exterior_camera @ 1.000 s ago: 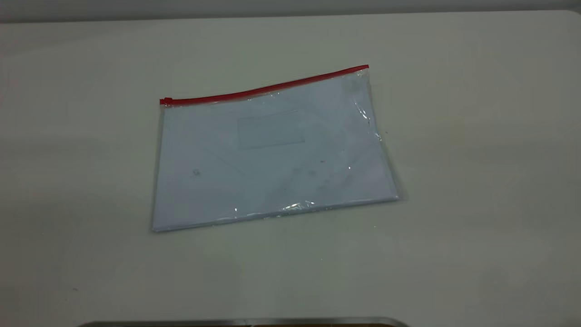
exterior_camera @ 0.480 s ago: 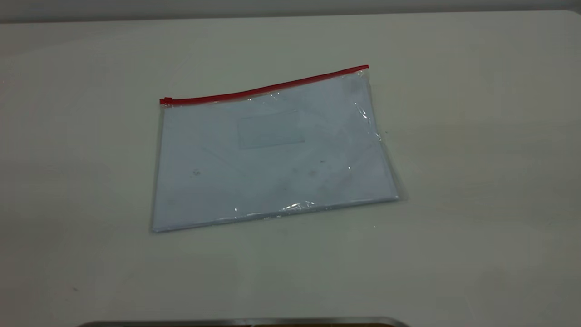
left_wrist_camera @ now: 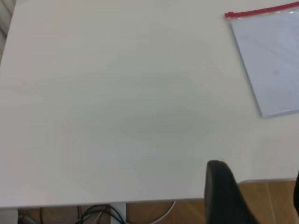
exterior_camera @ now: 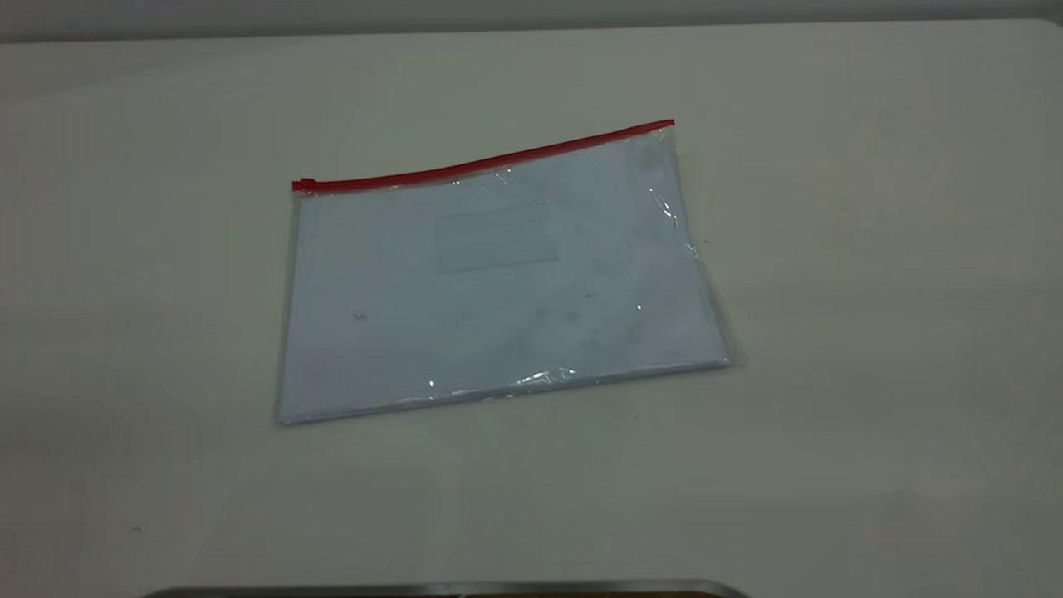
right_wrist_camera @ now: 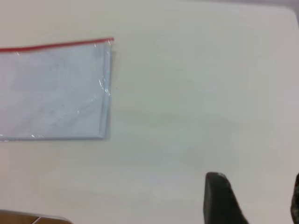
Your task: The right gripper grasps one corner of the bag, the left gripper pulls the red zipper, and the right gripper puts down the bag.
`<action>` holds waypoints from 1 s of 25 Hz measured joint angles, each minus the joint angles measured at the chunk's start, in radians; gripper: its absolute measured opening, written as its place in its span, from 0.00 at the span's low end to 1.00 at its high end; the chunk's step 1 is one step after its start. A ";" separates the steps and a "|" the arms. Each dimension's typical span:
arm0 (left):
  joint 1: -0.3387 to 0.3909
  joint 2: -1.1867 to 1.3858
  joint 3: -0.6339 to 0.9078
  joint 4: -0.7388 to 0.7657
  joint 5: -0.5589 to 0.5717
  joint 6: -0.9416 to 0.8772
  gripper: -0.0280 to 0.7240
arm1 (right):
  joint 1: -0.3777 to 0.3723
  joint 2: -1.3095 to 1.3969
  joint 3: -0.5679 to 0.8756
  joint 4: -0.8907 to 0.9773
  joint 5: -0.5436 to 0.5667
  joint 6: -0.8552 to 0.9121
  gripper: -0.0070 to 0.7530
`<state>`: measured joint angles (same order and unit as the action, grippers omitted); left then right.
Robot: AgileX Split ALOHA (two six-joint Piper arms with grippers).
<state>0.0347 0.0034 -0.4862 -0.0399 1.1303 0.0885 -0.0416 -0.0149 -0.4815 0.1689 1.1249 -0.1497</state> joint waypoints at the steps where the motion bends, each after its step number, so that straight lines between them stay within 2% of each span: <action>1: -0.009 0.000 0.000 0.000 0.000 0.000 0.60 | 0.000 -0.001 0.000 0.000 0.004 0.000 0.54; 25: -0.024 -0.009 0.000 0.001 0.000 0.000 0.60 | 0.000 -0.001 0.000 0.002 0.003 0.000 0.54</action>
<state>0.0111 -0.0059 -0.4862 -0.0390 1.1308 0.0885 -0.0416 -0.0159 -0.4815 0.1711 1.1280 -0.1497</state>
